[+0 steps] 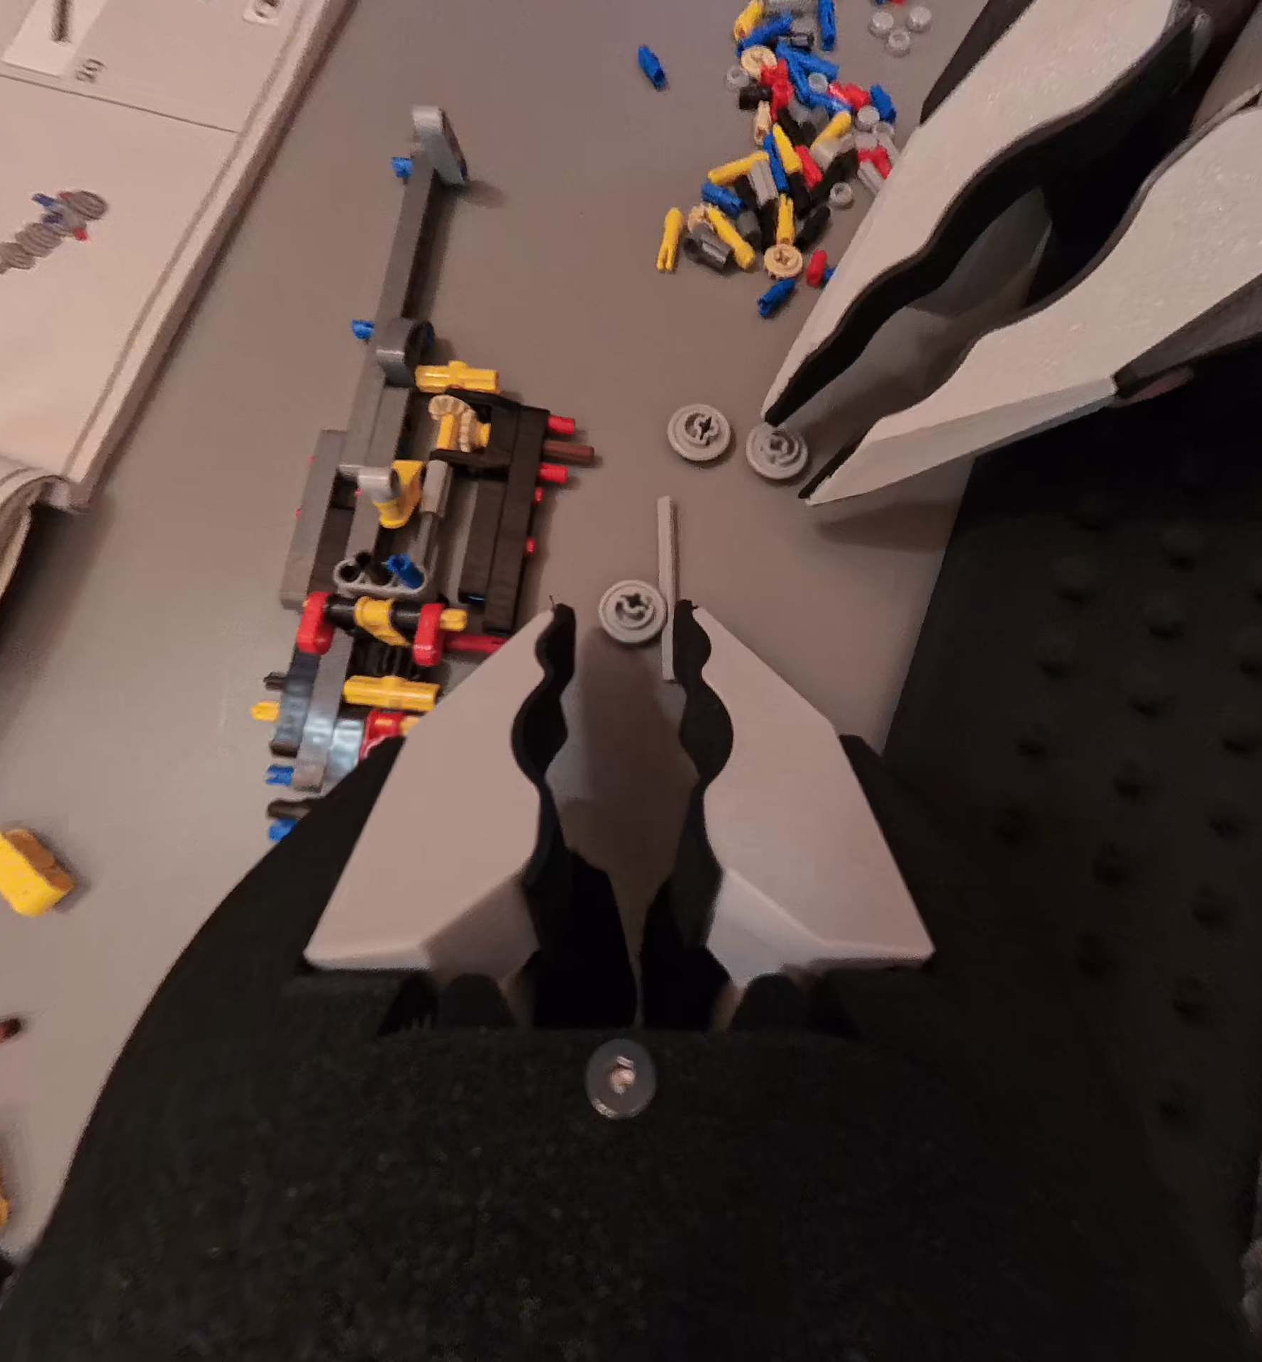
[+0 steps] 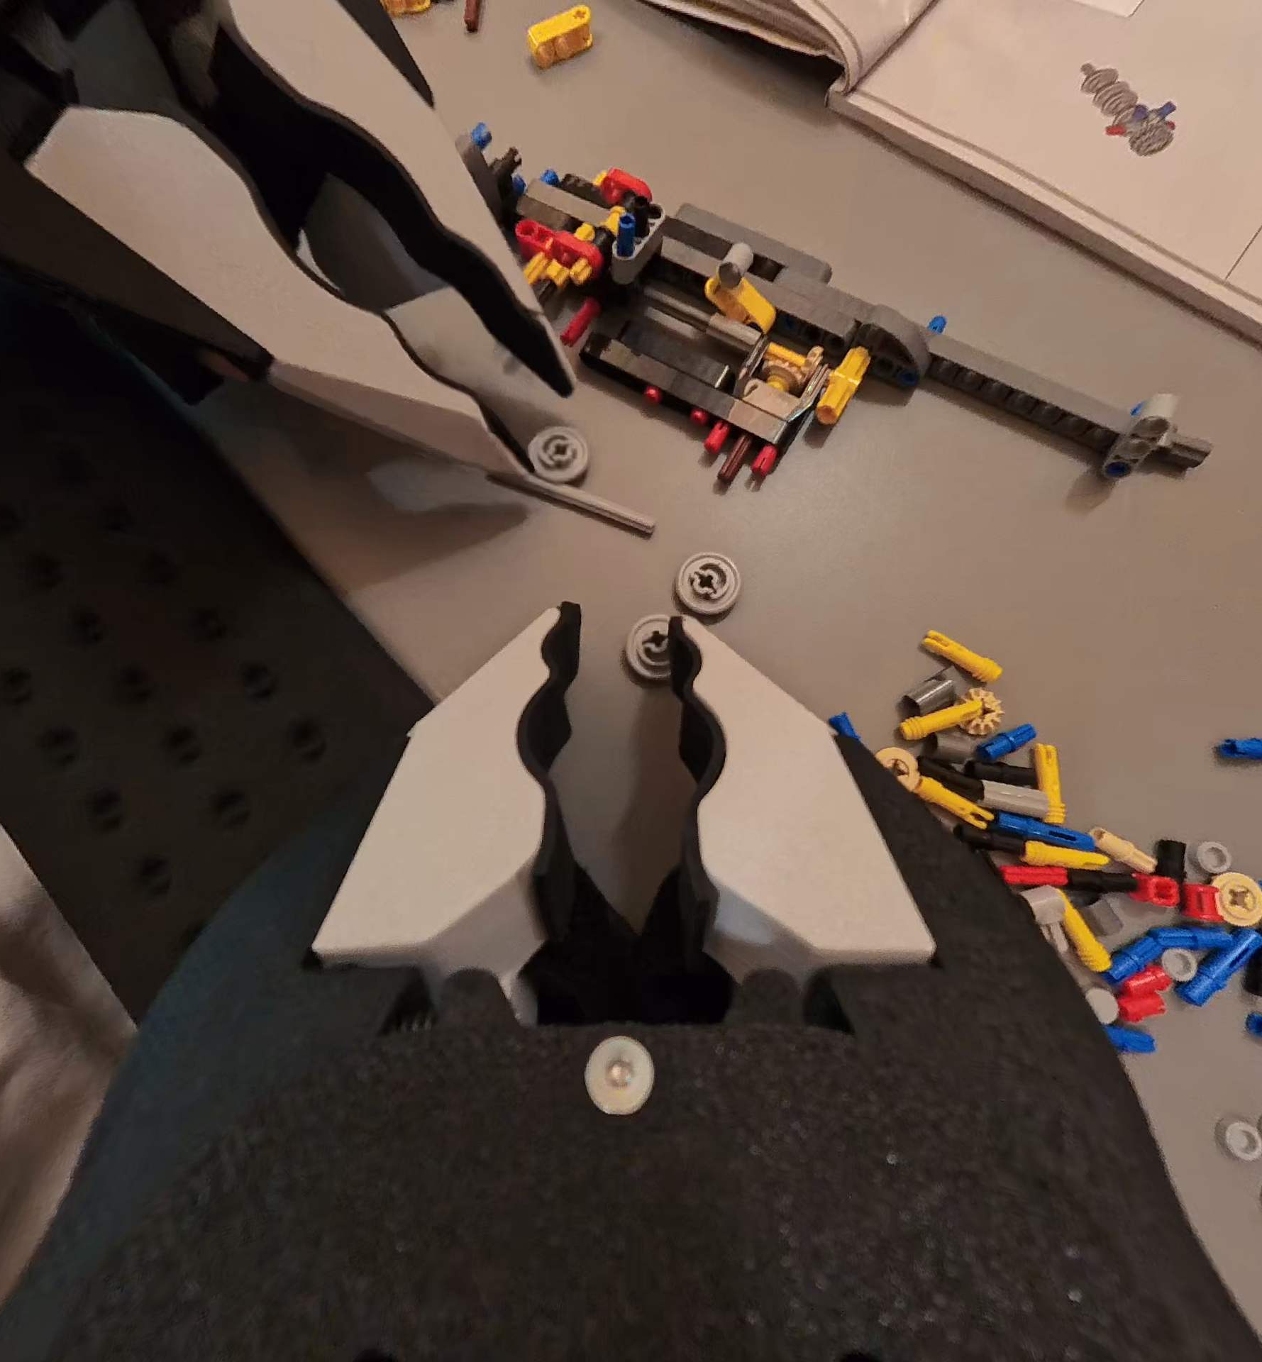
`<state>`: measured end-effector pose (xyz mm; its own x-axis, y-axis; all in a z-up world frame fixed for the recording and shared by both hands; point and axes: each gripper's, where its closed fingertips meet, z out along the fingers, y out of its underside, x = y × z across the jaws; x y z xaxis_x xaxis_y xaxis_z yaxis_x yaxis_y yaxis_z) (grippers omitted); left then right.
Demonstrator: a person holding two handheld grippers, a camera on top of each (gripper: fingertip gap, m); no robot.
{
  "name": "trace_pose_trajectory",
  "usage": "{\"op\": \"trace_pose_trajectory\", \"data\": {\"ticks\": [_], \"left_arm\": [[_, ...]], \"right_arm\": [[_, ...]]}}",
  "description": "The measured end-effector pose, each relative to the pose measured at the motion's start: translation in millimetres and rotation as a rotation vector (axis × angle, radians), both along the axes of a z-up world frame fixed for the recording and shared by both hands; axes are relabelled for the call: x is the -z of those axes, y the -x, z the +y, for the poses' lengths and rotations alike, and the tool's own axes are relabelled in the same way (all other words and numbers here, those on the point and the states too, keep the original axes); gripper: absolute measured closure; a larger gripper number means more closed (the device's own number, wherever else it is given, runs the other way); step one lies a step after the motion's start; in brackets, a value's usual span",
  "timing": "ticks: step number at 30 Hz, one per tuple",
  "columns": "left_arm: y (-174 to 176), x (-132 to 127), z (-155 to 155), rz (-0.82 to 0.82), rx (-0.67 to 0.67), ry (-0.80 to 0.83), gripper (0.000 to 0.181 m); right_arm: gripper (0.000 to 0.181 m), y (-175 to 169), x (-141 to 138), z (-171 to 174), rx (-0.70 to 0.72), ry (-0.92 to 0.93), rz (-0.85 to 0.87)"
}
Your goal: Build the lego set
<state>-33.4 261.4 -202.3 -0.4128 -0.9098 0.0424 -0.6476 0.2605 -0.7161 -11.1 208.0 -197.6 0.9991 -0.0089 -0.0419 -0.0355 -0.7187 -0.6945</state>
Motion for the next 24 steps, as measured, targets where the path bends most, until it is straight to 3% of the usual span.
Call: {"op": "trace_pose_trajectory", "data": {"ticks": [4,9,12,18,24], "left_arm": [[23.1,-19.2,31.2,-0.048,-0.122,0.021,0.154],[87.4,-24.1,132.0,-0.021,-0.474,-0.002,0.154],[108.1,-18.7,161.6,0.001,-0.533,0.002,0.155],[115.3,-3.5,167.9,0.047,-0.268,-0.090,0.158],[116.8,-0.9,172.8,0.095,-0.091,-0.153,0.159]], "right_arm": [[0.158,-0.9,-4.8,2.5,0.006,-0.043,-0.008],[0.158,-1.7,-8.8,4.4,0.013,-0.073,-0.016],[0.158,-1.3,-6.3,5.2,0.008,-0.058,-0.005],[0.158,-1.4,-5.3,5.2,0.011,-0.050,0.002],[0.159,-5.0,-5.9,3.1,0.048,-0.056,0.025]]}}
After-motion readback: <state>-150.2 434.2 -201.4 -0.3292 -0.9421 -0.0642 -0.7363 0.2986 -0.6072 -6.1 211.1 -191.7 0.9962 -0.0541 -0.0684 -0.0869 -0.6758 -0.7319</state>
